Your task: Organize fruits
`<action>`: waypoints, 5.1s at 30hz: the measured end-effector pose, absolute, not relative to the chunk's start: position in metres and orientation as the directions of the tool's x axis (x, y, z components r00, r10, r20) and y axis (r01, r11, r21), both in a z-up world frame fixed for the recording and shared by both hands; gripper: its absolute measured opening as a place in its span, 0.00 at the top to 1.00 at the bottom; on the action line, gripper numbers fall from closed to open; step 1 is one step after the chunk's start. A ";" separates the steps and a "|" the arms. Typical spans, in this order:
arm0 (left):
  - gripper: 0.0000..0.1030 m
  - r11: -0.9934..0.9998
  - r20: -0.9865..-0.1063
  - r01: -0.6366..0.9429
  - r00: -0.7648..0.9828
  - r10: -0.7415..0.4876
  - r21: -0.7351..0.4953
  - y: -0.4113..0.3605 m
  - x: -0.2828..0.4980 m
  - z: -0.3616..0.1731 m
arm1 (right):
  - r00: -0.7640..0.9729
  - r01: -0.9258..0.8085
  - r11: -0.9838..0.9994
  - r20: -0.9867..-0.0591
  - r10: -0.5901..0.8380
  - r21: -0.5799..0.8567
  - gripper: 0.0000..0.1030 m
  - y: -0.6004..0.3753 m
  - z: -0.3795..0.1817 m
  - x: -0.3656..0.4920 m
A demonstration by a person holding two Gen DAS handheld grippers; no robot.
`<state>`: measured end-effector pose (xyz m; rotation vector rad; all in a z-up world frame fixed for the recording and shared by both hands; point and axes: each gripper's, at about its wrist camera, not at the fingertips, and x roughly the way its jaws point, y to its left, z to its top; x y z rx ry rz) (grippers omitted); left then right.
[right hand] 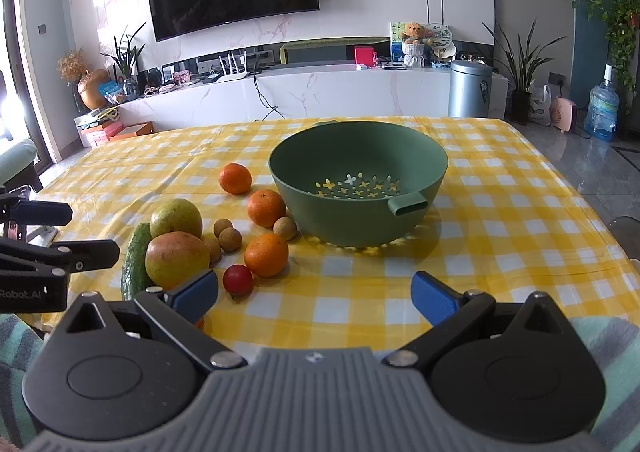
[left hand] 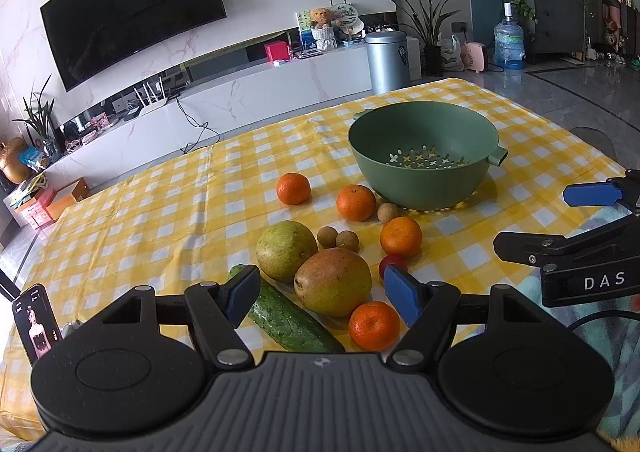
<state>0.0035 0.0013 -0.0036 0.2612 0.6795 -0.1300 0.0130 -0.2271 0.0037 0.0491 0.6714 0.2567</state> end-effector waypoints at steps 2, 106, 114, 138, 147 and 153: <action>0.19 0.959 -0.635 0.204 0.771 -0.034 0.196 0.001 0.003 -0.004 | 0.753 -0.219 0.967 -0.608 0.251 0.129 0.04 -0.227 0.004 0.013; 0.27 0.973 -0.745 0.107 0.628 -0.227 -0.207 0.074 0.143 -0.072 | 0.534 -0.200 0.916 -0.745 0.400 0.348 0.62 -0.172 -0.063 0.136; 0.27 0.976 -0.721 0.078 0.662 -0.204 -0.204 0.075 0.137 -0.070 | 0.560 -0.210 0.915 -0.724 0.402 0.346 0.62 -0.173 -0.057 0.130; 0.27 0.957 -0.593 0.180 0.754 -0.284 -0.229 0.029 0.103 0.017 | 0.726 -0.285 0.920 -0.566 0.391 0.269 0.62 -0.199 0.009 0.088; 0.27 0.938 -0.599 0.244 0.722 -0.345 -0.246 -0.012 0.133 0.030 | 0.749 -0.306 0.939 -0.570 0.339 0.158 0.62 -0.228 0.042 0.111; 0.27 0.931 -0.639 0.295 0.678 -0.363 -0.215 -0.038 0.163 0.024 | 0.708 -0.336 0.939 -0.637 0.305 0.076 0.63 -0.242 0.039 0.145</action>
